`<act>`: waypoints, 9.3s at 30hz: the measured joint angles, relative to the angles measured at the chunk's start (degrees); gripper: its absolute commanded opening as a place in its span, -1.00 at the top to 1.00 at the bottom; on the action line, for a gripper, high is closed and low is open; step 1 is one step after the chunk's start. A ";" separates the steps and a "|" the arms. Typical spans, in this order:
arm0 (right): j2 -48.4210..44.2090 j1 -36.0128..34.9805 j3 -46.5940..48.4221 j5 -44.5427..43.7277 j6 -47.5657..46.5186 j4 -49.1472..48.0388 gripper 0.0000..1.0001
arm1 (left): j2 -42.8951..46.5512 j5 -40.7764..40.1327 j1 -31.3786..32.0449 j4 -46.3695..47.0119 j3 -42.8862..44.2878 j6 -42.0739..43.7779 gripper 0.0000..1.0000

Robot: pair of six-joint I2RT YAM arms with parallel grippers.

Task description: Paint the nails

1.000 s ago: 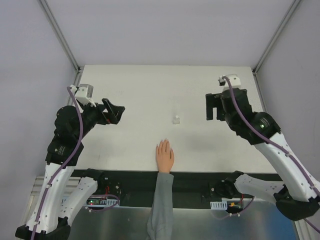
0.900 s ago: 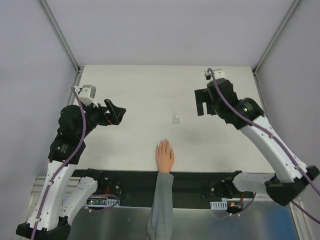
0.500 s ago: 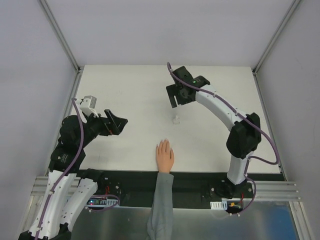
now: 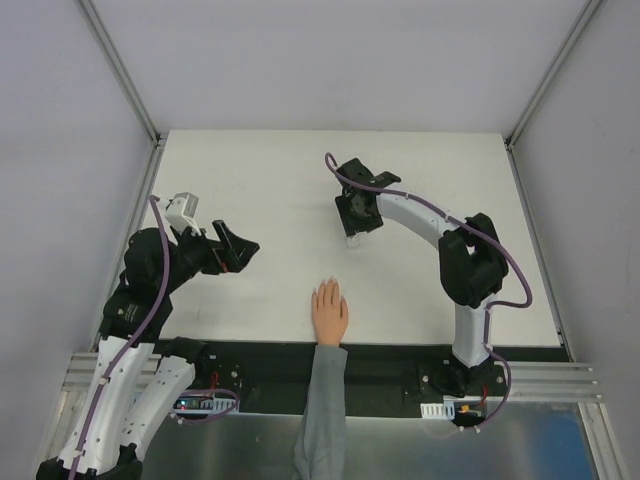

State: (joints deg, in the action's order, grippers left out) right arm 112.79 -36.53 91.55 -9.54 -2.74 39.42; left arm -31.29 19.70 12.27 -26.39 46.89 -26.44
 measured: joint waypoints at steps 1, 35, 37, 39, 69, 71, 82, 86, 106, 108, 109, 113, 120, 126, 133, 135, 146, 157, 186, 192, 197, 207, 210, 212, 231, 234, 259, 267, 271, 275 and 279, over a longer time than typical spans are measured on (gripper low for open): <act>0.00 -0.04 -0.92 0.44 0.15 -0.26 0.05 | -0.68 0.02 -0.02 -0.04 0.00 0.00 -0.98; -10.86 -1.57 -0.61 13.68 0.13 5.92 0.99 | -11.82 18.82 1.92 15.19 -4.09 8.48 -0.90; -13.90 -1.57 1.73 18.03 0.37 7.61 0.99 | -12.22 19.98 5.09 19.43 -5.88 12.07 -0.86; -16.79 -1.57 3.39 22.03 0.94 8.63 0.98 | -12.26 20.35 9.03 23.34 -7.54 17.07 -0.82; -19.45 -11.15 10.58 32.26 11.10 11.32 0.99 | -20.17 32.89 13.68 39.87 -10.75 31.54 -0.47; -19.10 -11.21 10.67 32.17 11.30 11.21 0.99 | -20.17 33.00 13.70 39.85 -10.75 31.54 -0.49; -18.86 -12.13 10.69 28.85 11.69 11.39 0.99 | -19.76 32.96 14.05 41.22 -10.75 30.60 -0.51; -18.88 -12.22 10.51 27.87 12.98 10.62 0.99 | -19.96 32.92 14.05 41.59 -10.71 30.01 -0.31; -19.34 -13.22 9.35 24.52 18.93 6.23 0.86 | -21.16 29.53 13.92 40.92 -9.94 29.00 1.00; -19.43 -13.20 9.35 24.24 18.91 6.21 0.42 | -21.22 28.92 14.05 40.57 -9.57 28.74 1.00; -19.54 -13.22 9.35 24.06 18.86 6.14 0.33 | -21.22 28.68 14.05 40.59 -9.51 28.65 1.00; -20.76 -13.40 8.24 23.54 18.75 4.55 0.10 | -20.85 26.56 14.32 40.68 -9.33 27.76 1.00; -23.17 -13.62 5.05 20.98 20.70 -0.66 0.31 | -18.93 21.55 14.38 42.34 -9.33 23.69 1.00; -23.85 -14.56 2.60 17.64 23.37 -7.76 0.43 | -18.01 17.18 14.38 43.98 -9.75 20.57 1.00; -23.78 -15.34 2.64 15.43 24.28 -10.60 0.80 | -17.29 13.16 14.43 44.94 -9.77 18.36 1.00; -23.78 -15.67 2.62 13.99 23.65 -10.75 0.99 | -17.27 12.55 14.43 44.94 -9.75 16.74 1.00; -35.63 -6.60 -22.99 53.13 16.11 -45.51 1.00 | -16.68 31.12 13.51 56.37 -11.56 -7.23 1.00; -34.56 -5.75 -29.55 70.25 30.82 -79.58 0.41 | -15.23 38.23 13.16 75.65 -14.71 -25.94 1.00; -21.86 -31.34 10.38 -10.05 12.11 -14.29 0.01 | -1.60 3.63 13.42 38.97 -8.92 7.82 1.00; -21.75 -32.11 10.45 -12.07 11.41 -14.78 0.17 | -1.64 3.61 13.57 38.95 -8.94 7.72 1.00; -21.75 -31.98 10.45 -12.50 11.30 -15.23 0.36 | -1.53 3.61 13.62 38.99 -8.94 7.30 1.00; -22.49 -29.64 8.13 -5.79 12.17 -18.62 0.99 | -1.49 4.33 13.53 39.45 -9.27 4.26 1.00; -26.53 -25.42 0.39 6.47 10.73 -24.76 1.00 | -1.36 6.93 13.51 40.06 -10.19 2.45 1.00; -31.17 -19.69 -9.38 23.69 11.15 -34.69 1.00 | -1.22 11.04 13.53 42.95 -11.58 -0.39 1.00; -30.80 -6.08 -27.85 64.19 42.69 -81.66 -0.31 | -1.60 24.46 13.90 46.49 -10.54 -5.07 1.00; -37.81 -7.93 -22.93 49.83 30.03 -58.90 -0.59 | -0.37 21.66 13.90 40.72 -7.80 1.97 1.00; -22.45 -30.27 5.88 -6.51 14.71 -19.41 0.99 | -2.45 8.76 13.92 33.83 -7.08 10.25 1.00; -29.79 -27.45 -7.04 2.82 13.97 -31.32 0.99 | -2.73 13.64 13.90 35.65 -7.74 5.81 1.00; -34.77 -15.96 -21.20 38.03 18.82 -53.02 1.00 | -5.11 23.50 13.88 45.00 -9.53 -1.05 1.00; -29.51 -8.37 -25.05 62.53 31.82 -75.60 1.00 | -9.97 30.03 12.74 60.41 -12.90 -14.01 1.00; -25.68 -6.08 -27.76 70.36 42.60 -92.52 0.99 | -12.04 32.57 12.94 63.87 -13.77 -19.52 1.00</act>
State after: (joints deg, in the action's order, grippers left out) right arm 87.11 -42.61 63.79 60.82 39.86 -53.10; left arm -43.33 52.27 25.21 37.47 33.12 -45.95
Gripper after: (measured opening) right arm 0.205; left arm 0.227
